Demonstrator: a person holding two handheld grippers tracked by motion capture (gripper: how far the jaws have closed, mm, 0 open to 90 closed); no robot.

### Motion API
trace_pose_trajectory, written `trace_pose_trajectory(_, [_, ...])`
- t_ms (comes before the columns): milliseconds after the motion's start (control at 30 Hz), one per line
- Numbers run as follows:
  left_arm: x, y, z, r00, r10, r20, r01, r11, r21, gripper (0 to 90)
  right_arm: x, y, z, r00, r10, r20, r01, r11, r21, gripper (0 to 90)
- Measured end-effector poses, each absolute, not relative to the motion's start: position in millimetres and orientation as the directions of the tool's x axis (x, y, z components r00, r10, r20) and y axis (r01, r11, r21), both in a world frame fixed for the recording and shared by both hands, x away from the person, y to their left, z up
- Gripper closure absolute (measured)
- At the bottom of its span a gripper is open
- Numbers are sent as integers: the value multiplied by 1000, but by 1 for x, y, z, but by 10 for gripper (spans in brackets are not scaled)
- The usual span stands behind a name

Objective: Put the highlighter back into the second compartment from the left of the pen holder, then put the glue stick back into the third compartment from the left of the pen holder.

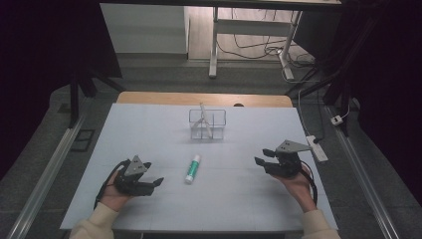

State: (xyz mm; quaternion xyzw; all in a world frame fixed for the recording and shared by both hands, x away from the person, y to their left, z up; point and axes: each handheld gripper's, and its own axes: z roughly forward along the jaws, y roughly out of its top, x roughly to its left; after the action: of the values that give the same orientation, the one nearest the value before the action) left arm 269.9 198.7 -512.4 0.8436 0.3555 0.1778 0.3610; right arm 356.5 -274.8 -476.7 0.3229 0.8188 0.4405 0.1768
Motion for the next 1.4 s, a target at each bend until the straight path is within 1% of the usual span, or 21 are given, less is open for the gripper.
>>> trace_pose_trajectory(267, [273,196,-508,679,733,37,470,-473,745,284,356,-278,-476,-728,686,-4,370,397,840,496])
trace_pose_trajectory(500, [280,190,-499,660,751,22,467,-433,771,283,355,-280,-478,-721,693,-14,371,402,837,496])
trace_pose_trajectory(733, [292,177,-491,653,757,13,486,-433,759,299,354,-281,-482,-715,699,-9,385,404,829,496])
trace_pose_trajectory(867, [303,165,-489,660,751,-7,505,-437,744,300,353,-278,-484,-720,694,-21,382,422,822,495])
trace_pose_trajectory(1100, [322,134,-485,683,730,-26,519,-460,721,302,349,-282,-482,-714,699,-24,376,412,830,494])
trace_pose_trajectory(1300, [338,112,-483,674,737,-57,551,-450,702,285,346,-288,-482,-707,707,-28,376,409,831,494])
trace_pose_trajectory(1400, [344,105,-482,667,740,-87,572,-434,696,276,345,-288,-482,-705,708,-41,371,418,829,494])
